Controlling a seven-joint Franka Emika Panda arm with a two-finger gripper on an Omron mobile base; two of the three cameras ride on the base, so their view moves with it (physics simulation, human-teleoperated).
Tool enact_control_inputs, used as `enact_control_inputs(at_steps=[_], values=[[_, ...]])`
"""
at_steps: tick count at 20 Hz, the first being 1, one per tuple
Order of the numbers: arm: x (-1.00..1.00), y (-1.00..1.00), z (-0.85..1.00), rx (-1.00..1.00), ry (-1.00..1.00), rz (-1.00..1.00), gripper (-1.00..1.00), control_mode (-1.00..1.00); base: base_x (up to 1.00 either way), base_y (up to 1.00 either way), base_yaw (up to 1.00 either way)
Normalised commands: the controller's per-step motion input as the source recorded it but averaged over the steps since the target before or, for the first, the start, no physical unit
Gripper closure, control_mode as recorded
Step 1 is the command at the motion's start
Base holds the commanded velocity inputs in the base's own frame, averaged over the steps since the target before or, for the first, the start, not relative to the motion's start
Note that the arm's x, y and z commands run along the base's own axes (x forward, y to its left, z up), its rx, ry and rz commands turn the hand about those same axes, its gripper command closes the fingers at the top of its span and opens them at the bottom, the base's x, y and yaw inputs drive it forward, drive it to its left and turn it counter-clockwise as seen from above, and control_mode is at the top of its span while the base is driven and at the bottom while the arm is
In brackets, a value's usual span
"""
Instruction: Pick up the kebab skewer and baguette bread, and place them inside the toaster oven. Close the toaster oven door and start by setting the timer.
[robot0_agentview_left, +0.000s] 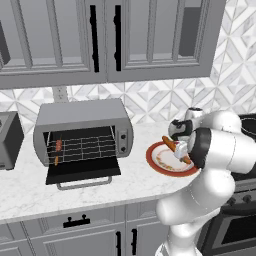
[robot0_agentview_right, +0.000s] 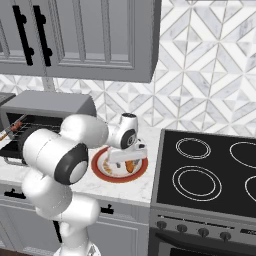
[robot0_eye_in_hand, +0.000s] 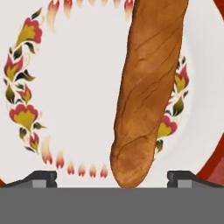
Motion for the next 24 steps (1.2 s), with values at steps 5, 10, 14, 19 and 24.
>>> enact_control_inputs(at_steps=[5, 10, 14, 19, 24], values=[[0.45, -0.01, -0.20, 0.00, 0.00, 0.04, -1.00, -1.00, 0.00, 0.00, 0.00], [0.16, 0.00, -0.23, 0.00, 0.00, 0.03, -1.00, -1.00, 0.00, 0.00, 0.00], [0.09, 0.00, -0.27, 0.00, 0.00, 0.04, 1.00, -1.00, 0.00, 0.00, 0.00], [-0.26, 0.00, 0.00, 0.00, -0.01, 0.07, 1.00, -1.00, 0.00, 0.00, 0.00], [-0.28, 0.18, 0.08, 0.00, 0.00, 0.13, 1.00, -1.00, 0.00, 0.00, 0.00]])
